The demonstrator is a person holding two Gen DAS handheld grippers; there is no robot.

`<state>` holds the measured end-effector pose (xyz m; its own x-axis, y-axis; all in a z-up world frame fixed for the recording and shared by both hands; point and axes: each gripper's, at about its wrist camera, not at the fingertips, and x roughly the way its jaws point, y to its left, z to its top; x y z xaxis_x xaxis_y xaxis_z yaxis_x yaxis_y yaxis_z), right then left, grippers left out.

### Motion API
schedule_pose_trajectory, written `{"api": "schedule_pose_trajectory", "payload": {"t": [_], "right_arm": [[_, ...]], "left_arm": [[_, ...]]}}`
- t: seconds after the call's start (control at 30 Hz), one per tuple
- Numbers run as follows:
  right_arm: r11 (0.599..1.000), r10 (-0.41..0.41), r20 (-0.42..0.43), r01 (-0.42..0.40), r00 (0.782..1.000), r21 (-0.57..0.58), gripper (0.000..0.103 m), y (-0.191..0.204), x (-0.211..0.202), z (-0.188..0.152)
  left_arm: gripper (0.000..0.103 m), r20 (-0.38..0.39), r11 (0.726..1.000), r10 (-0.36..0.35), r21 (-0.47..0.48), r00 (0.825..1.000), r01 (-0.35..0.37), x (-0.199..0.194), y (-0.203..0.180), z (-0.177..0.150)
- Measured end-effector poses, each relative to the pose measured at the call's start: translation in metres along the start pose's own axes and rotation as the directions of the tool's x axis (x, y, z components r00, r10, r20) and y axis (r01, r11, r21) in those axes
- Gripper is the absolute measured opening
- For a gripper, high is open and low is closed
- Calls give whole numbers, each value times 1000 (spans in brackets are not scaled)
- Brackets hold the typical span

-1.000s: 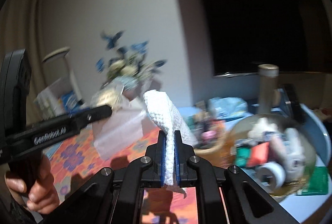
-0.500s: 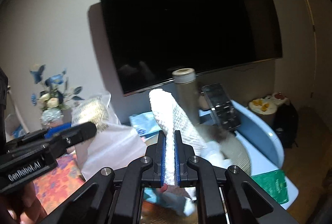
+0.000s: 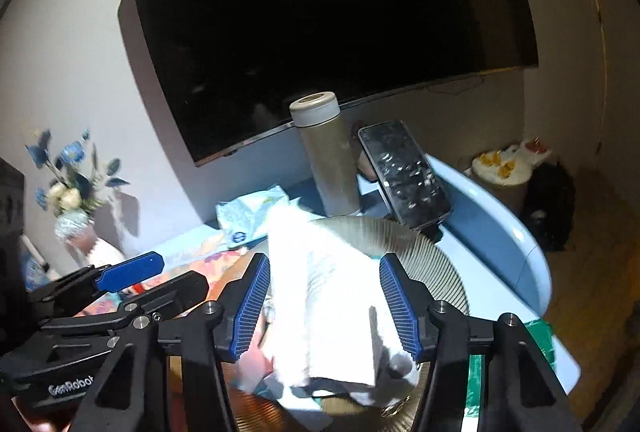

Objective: Organize soft objects
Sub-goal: 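Carry the white cloth and clear bag onto the glass plate and open both tools, then move both open tools back over the tablecloth toward the bear and knotted cloth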

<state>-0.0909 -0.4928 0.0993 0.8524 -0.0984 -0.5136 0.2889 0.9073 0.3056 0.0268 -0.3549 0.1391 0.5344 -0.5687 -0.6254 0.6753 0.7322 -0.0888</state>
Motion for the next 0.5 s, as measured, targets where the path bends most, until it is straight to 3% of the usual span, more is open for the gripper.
{"api": "schedule_pose_trajectory", "payload": {"t": [0.23, 0.37, 0.43, 0.5], "right_arm": [[999, 22, 3, -22, 1000, 27, 56, 0, -15, -3], [999, 51, 1, -51, 999, 13, 56, 17, -25, -8], [998, 67, -3, -67, 998, -3, 56, 30, -30, -12], [996, 82, -13, -82, 997, -28, 56, 45, -35, -18]], "left_arm": [[73, 45, 999, 13, 49, 999, -15, -30, -7, -7], [74, 65, 999, 36, 30, 997, -38, -53, 6, -15], [74, 92, 995, 90, 27, 992, -92, -69, 19, -20], [74, 114, 979, 196, 39, 974, -201, -91, 37, -27]]}}
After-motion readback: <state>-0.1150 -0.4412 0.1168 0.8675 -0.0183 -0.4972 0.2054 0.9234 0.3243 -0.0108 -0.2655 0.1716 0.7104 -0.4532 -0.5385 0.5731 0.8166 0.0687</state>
